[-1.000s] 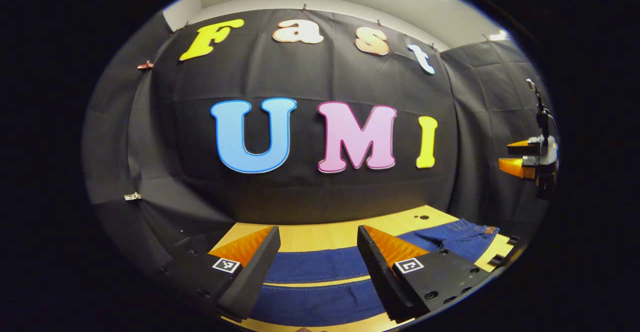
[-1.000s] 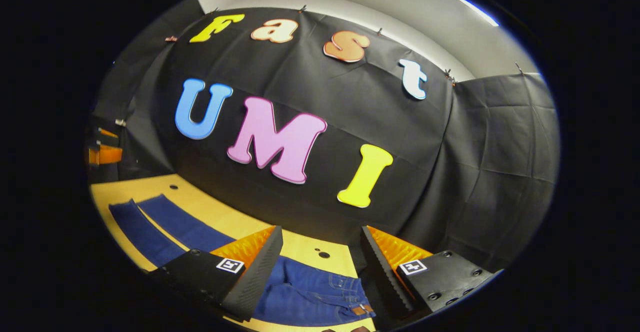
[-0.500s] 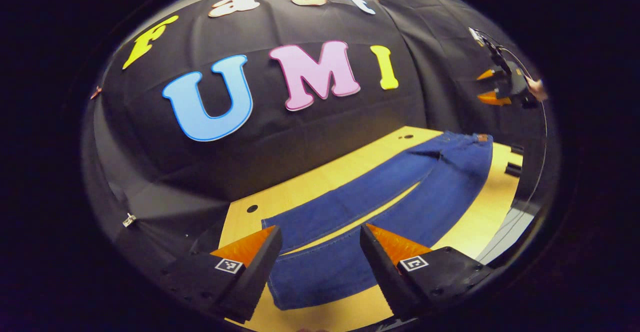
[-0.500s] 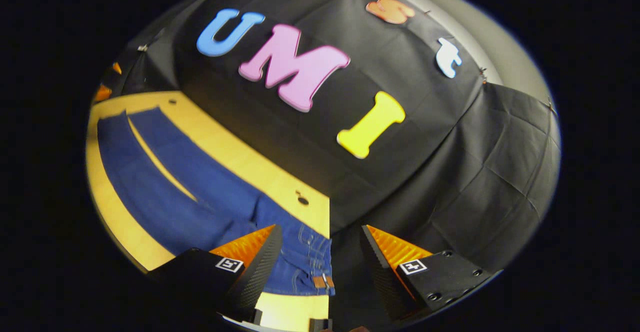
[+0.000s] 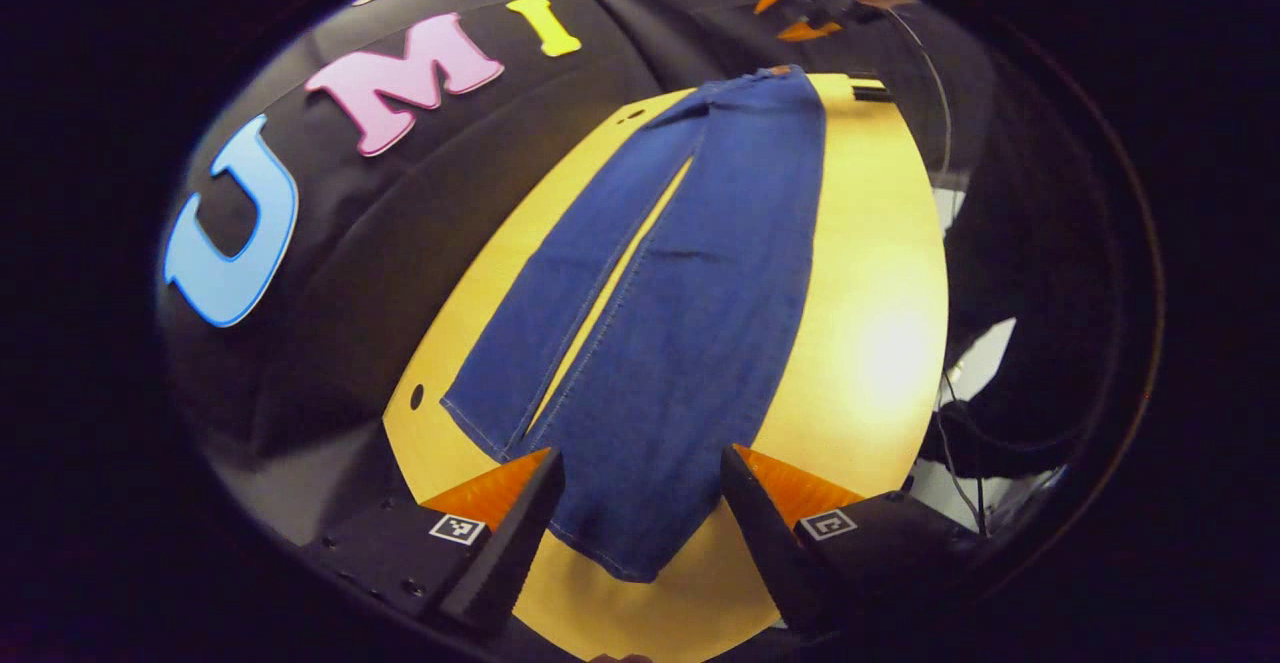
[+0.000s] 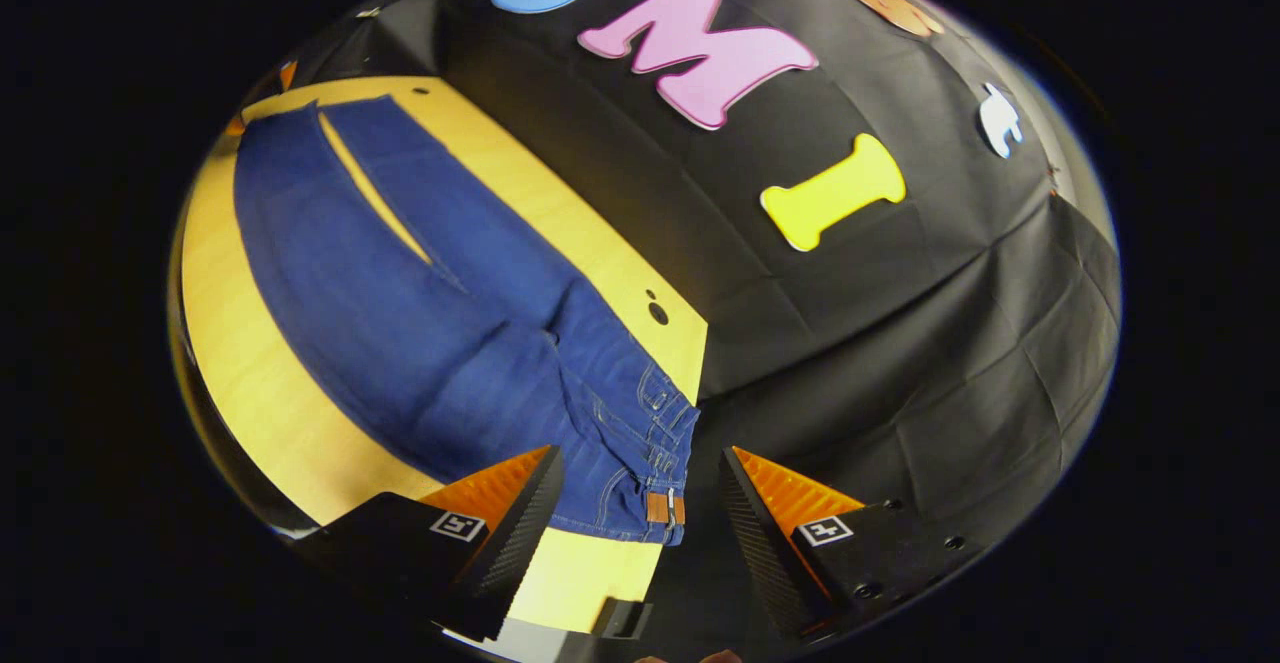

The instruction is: Grasp the waist and the cuffs of the jeans and fold them to make the two legs overlap; first hold the waist and fold one-third of the jeans toward the cuffs, then hold the cuffs and fold the remaining one-third in the same direction to finish folding.

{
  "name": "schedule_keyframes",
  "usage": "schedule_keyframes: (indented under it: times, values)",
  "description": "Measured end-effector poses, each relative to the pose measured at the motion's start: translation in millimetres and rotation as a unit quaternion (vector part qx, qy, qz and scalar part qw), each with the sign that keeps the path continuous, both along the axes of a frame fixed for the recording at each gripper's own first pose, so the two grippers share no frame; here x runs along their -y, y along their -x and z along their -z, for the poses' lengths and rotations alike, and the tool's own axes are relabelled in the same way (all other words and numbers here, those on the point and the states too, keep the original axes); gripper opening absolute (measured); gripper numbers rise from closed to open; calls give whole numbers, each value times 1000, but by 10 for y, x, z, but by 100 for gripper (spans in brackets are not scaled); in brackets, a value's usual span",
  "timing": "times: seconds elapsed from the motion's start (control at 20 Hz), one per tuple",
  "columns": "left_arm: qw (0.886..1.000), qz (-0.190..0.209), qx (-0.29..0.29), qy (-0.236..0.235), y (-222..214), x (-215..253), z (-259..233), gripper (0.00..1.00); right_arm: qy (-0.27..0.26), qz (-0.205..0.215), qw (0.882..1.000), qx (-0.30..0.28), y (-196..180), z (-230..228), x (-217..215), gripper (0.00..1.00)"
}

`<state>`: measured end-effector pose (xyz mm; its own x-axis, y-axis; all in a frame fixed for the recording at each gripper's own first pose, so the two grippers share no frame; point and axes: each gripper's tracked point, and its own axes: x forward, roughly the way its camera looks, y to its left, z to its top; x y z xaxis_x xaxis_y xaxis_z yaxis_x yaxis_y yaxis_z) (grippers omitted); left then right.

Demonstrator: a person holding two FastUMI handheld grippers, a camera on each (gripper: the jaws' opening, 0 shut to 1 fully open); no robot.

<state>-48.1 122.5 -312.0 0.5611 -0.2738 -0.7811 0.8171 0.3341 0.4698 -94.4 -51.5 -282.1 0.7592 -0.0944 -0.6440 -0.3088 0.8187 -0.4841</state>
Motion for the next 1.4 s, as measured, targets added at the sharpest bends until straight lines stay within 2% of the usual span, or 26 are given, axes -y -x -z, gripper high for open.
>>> schedule_keyframes:
  times: [0.15, 0.25, 0.4, 0.65, 0.85, 0.95, 1.15, 1.25, 1.4]
  values:
    - [995, 58, -28, -71, 59, -205, 263, 98, 11, -49, 998, -31, 58, 222, -52, 96]
    - [989, 77, -43, -119, 42, -407, 373, 98, 14, -74, 996, -50, 44, 370, -34, 97]
    - [981, 92, -65, -161, -16, -579, 544, 98, 28, -103, 991, -80, 99, 599, 86, 96]
    - [982, 105, -48, -148, -266, -496, 537, 93, 83, -171, 972, -138, 407, 1002, 414, 96]
    - [981, 135, -24, -140, -557, -344, 569, 93, 133, -248, 941, -189, 640, 1399, 512, 96]
    - [977, 153, -24, -145, -640, -339, 572, 92, 162, -284, 924, -200, 613, 1571, 531, 96]
    - [979, 141, -59, -132, -685, -356, 590, 93, 233, -342, 891, -189, 318, 1765, 679, 95]
    - [981, 132, -70, -125, -674, -360, 585, 90, 240, -359, 882, -191, 252, 1844, 692, 94]
    - [981, 132, -69, -125, -671, -320, 605, 89, 243, -367, 875, -204, 260, 1907, 678, 92]
